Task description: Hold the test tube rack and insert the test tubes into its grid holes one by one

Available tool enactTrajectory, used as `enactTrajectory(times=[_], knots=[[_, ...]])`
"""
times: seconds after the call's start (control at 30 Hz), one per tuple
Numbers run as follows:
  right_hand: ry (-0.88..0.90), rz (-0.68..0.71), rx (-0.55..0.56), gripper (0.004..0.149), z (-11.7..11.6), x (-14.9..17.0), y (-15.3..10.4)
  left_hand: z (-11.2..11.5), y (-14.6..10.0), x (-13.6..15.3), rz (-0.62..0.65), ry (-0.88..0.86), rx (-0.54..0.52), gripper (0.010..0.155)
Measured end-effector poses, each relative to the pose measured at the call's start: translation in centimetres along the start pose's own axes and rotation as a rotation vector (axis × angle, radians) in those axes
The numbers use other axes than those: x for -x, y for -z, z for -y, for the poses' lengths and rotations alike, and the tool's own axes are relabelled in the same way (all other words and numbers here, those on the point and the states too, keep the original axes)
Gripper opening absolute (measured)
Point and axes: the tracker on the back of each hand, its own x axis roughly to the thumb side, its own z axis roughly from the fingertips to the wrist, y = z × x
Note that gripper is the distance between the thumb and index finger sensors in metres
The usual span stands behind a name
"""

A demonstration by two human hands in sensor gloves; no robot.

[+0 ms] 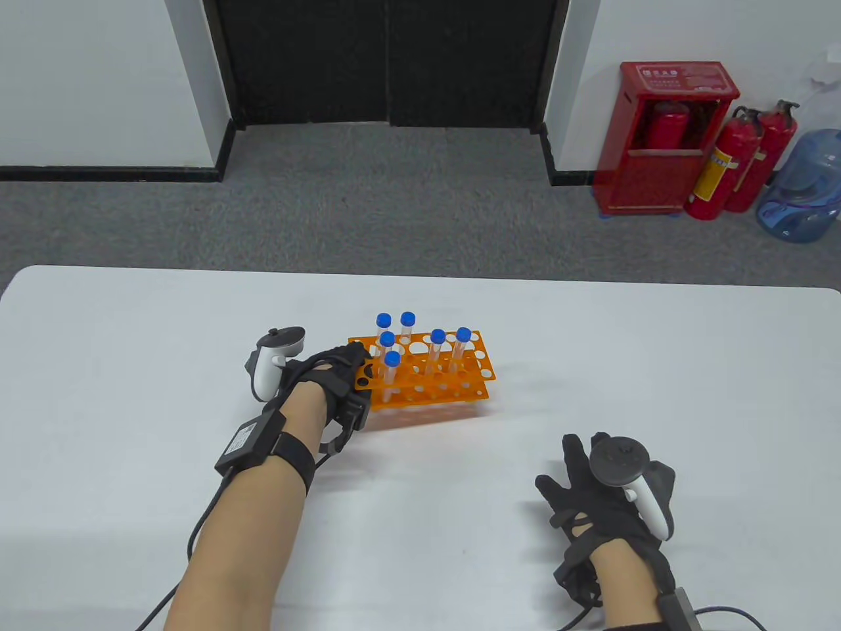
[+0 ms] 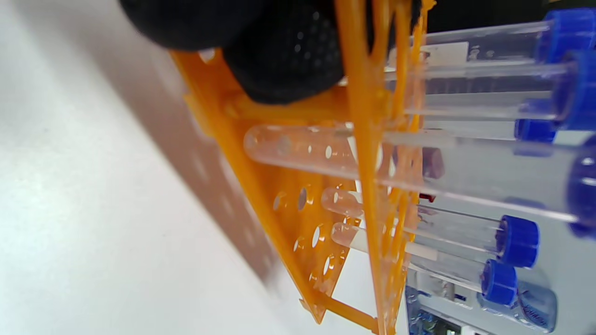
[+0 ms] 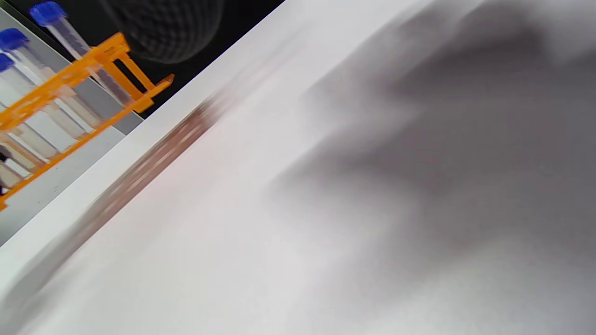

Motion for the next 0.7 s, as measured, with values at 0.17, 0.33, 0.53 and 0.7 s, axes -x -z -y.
enactTrajectory(times=[0.17,0.33,0.53,0.7], knots=[[-0.002,-0.003,-0.010,0.085,0.0,0.0,0.0,1.1,1.8,1.4,-0.048,0.051,0.018,0.044],[-0.013,0.001,-0.022,0.086,-0.1,-0.1,0.0,1.3,1.7,2.1,-0.064,0.013,0.017,0.046],[-0.011,-0.003,-0.031,0.086,-0.2,-0.1,0.0,0.3,0.2,1.8,-0.015,-0.039,-0.047,0.063],[-0.011,-0.010,-0.038,0.085,-0.4,-0.2,0.0,-0.1,-0.3,2.4,0.008,-0.063,-0.034,0.065]])
